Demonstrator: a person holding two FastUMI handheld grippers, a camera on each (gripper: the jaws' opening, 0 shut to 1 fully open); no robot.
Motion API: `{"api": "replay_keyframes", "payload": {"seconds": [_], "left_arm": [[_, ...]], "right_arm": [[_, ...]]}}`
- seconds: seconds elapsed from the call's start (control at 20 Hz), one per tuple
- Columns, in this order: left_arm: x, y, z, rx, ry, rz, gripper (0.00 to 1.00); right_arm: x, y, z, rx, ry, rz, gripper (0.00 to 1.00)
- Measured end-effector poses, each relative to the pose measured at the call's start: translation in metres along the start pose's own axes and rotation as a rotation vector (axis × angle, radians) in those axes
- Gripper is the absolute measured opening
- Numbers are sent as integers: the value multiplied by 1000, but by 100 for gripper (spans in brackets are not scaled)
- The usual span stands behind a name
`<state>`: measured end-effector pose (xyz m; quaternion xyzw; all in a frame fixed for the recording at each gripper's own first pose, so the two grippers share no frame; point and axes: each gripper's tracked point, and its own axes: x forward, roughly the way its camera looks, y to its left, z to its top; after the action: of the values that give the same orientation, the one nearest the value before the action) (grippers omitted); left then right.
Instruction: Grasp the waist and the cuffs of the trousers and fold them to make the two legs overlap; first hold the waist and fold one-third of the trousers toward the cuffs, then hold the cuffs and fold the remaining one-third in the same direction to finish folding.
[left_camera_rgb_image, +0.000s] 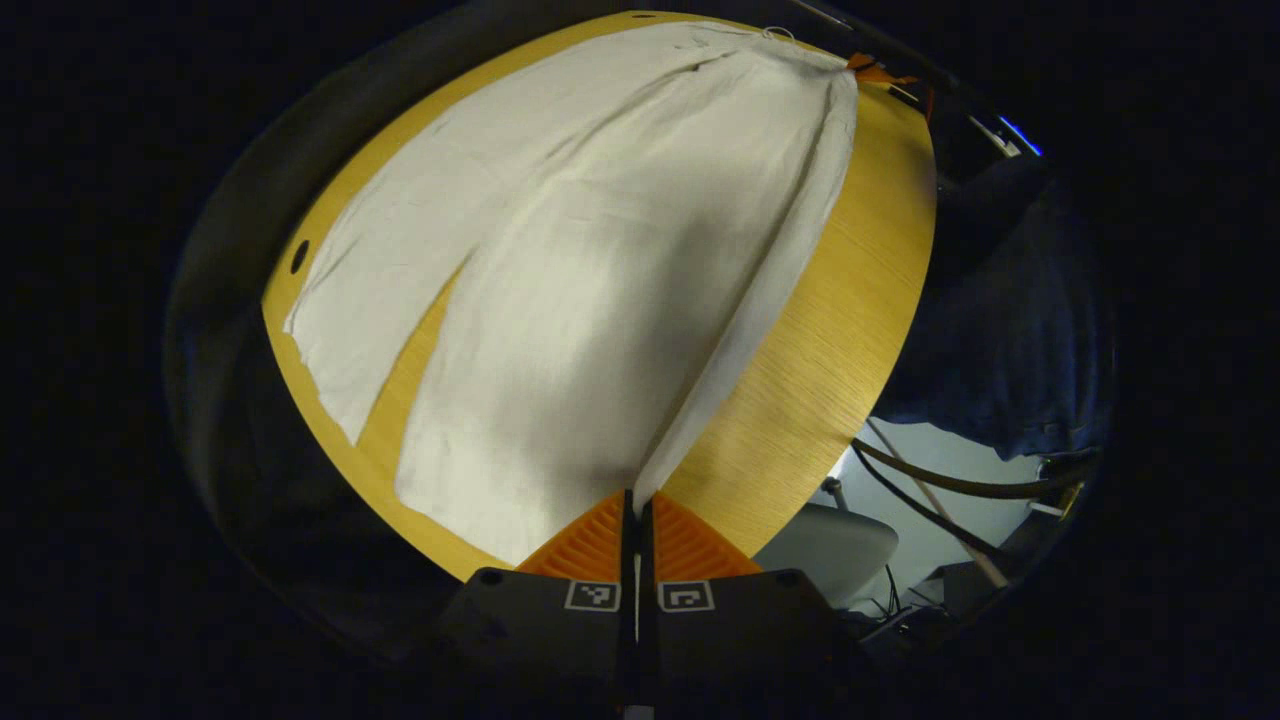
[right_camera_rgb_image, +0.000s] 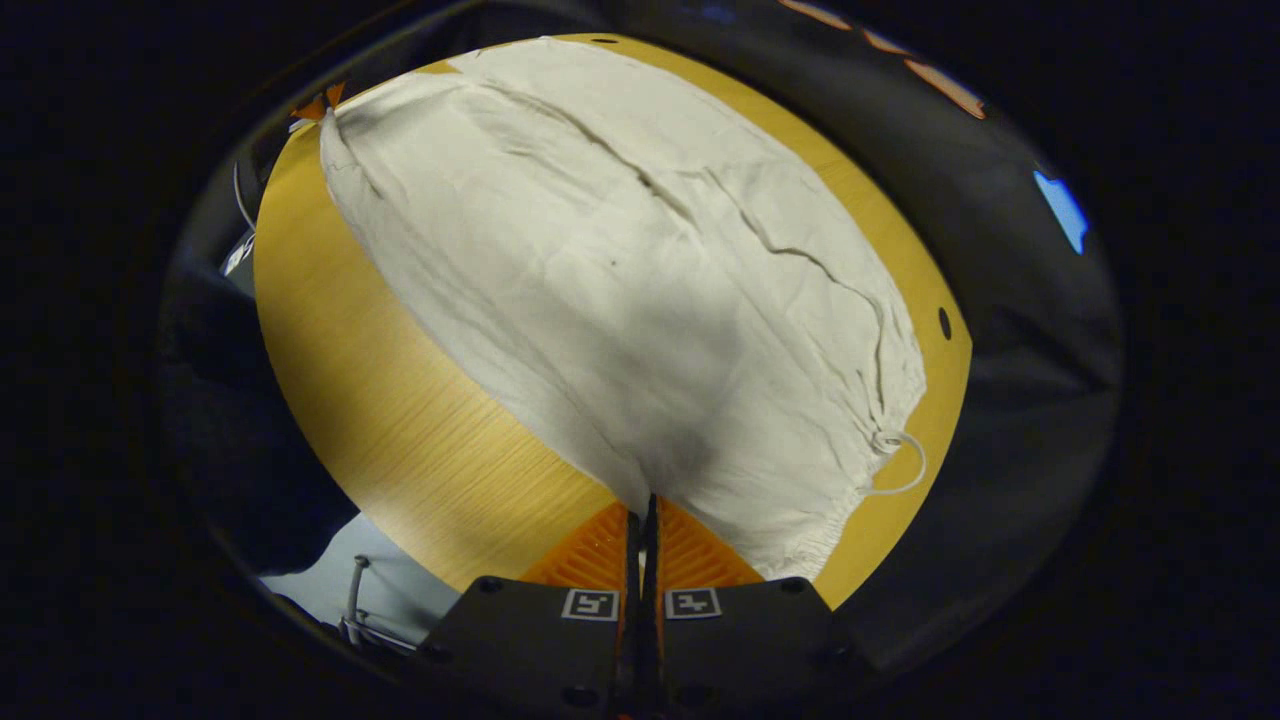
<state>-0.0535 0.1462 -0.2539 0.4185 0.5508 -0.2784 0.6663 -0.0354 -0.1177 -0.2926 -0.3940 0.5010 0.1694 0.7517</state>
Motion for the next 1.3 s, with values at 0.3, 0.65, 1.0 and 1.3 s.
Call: {"api": "replay_keyframes", "payload": {"seconds": [0.3, 0.65, 1.0, 1.3], "left_arm": [[-45, 118, 64, -95, -150, 240, 0], [-42, 250, 152, -238, -338, 497, 0], [18, 315, 217, -309, -438, 617, 0], [57, 313, 250, -470, -596, 554, 42]], "right_arm": [[-39, -89, 92, 410, -201, -166, 3], [-20, -168, 182, 570, -344, -285, 2], [68, -189, 213, 575, -328, -261, 3], [105, -177, 241, 656, -367, -124, 31]]}}
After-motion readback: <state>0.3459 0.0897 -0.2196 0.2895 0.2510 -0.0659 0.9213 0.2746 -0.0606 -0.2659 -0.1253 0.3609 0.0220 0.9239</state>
